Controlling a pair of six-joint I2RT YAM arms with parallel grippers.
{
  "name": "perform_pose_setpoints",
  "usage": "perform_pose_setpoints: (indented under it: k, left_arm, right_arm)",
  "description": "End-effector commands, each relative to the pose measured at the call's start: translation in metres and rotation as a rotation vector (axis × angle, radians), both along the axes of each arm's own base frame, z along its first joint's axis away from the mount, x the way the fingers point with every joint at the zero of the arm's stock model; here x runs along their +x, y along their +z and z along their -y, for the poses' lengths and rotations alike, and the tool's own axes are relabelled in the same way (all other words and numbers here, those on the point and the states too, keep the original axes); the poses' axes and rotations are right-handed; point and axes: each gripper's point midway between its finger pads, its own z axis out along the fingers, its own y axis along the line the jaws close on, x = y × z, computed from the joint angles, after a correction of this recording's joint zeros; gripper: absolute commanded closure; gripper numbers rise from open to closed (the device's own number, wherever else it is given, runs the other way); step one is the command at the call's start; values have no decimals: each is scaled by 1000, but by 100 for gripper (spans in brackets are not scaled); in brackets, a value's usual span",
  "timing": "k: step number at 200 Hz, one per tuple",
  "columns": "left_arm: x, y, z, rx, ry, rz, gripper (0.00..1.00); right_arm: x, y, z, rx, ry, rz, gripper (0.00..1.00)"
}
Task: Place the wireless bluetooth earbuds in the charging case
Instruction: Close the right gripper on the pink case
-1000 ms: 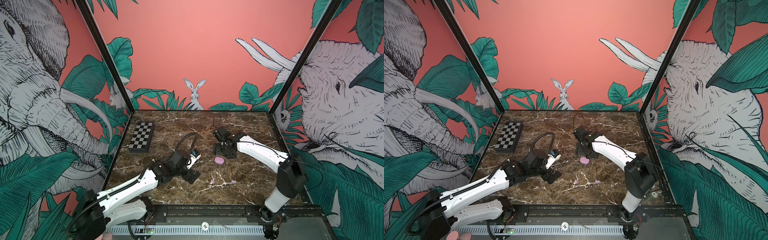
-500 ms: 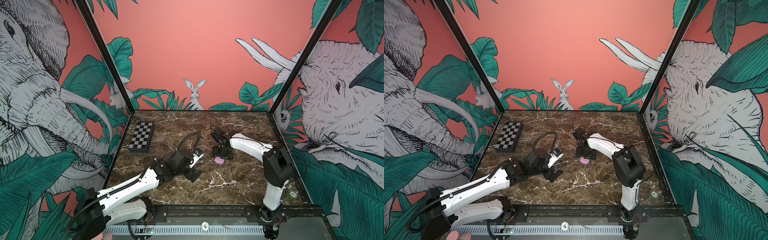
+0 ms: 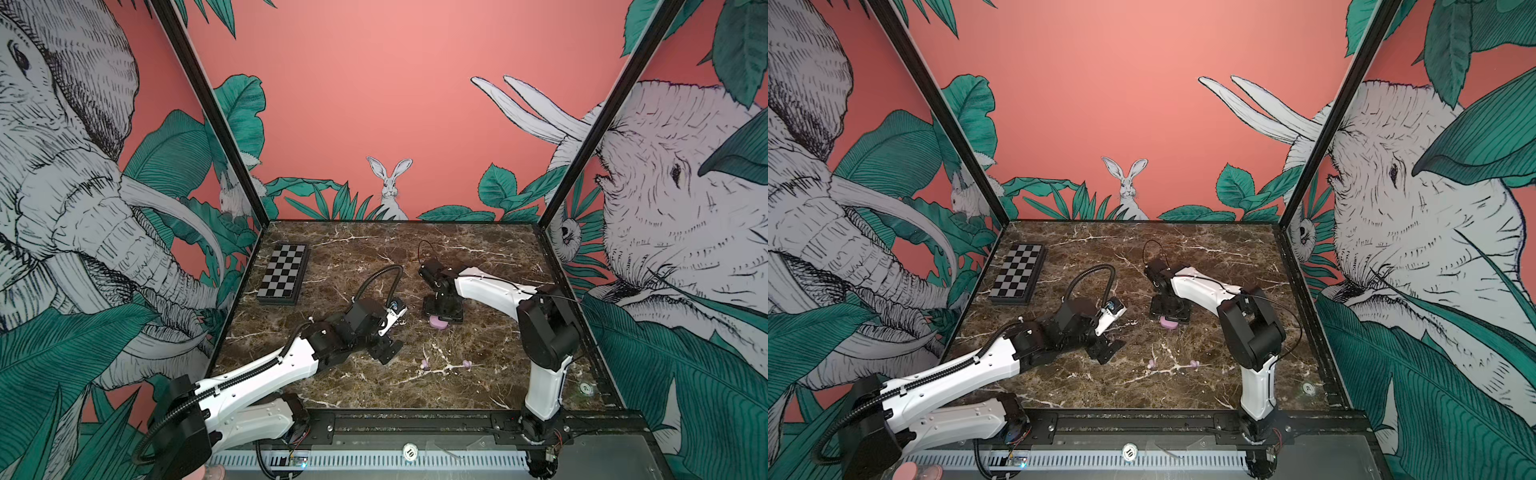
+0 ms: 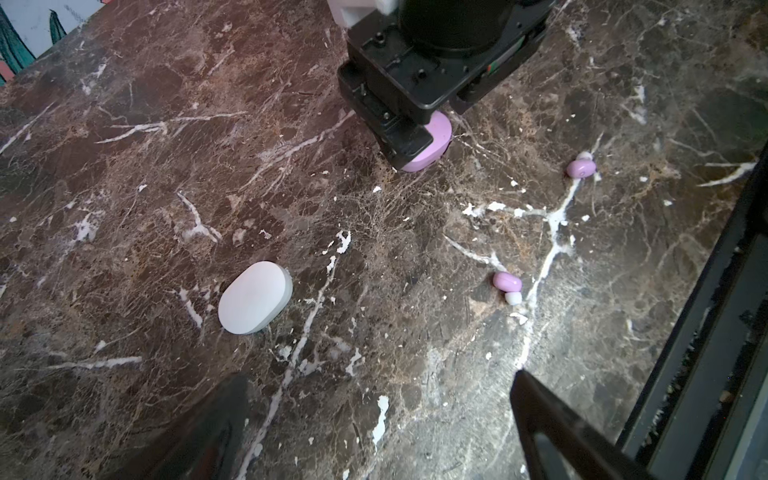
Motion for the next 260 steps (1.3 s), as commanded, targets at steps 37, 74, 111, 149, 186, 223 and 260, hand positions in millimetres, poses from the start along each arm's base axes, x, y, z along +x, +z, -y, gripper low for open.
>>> perform_pose_setpoints:
  k: [37,74,111,149,186,223,260]
  left_arm:
    - [0,3,-2,3,-12,31,1]
    - [-1,2,-3,6,-15,31,1]
    - [-1,2,-3,7,-14,34,1]
    - [-1,2,-3,8,-16,31,1]
    - [-1,1,-3,8,-18,31,1]
    - [-2,0,-3,13,-20,27,1]
    - [-1,-1,-3,17,-18,29,1]
  right_arm:
    - [1,-10,2,-28,-30,-14,24]
    - [2,-13,3,-36,-34,-19,27]
    - [0,-18,2,-33,-41,-26,29]
    - [0,-22,-1,-19,-44,-32,33]
    - [0,-23,1,-27,-44,-27,35]
    - [-1,-26,3,-45,-46,-35,34]
    - [-2,-28,2,-43,-46,-42,32]
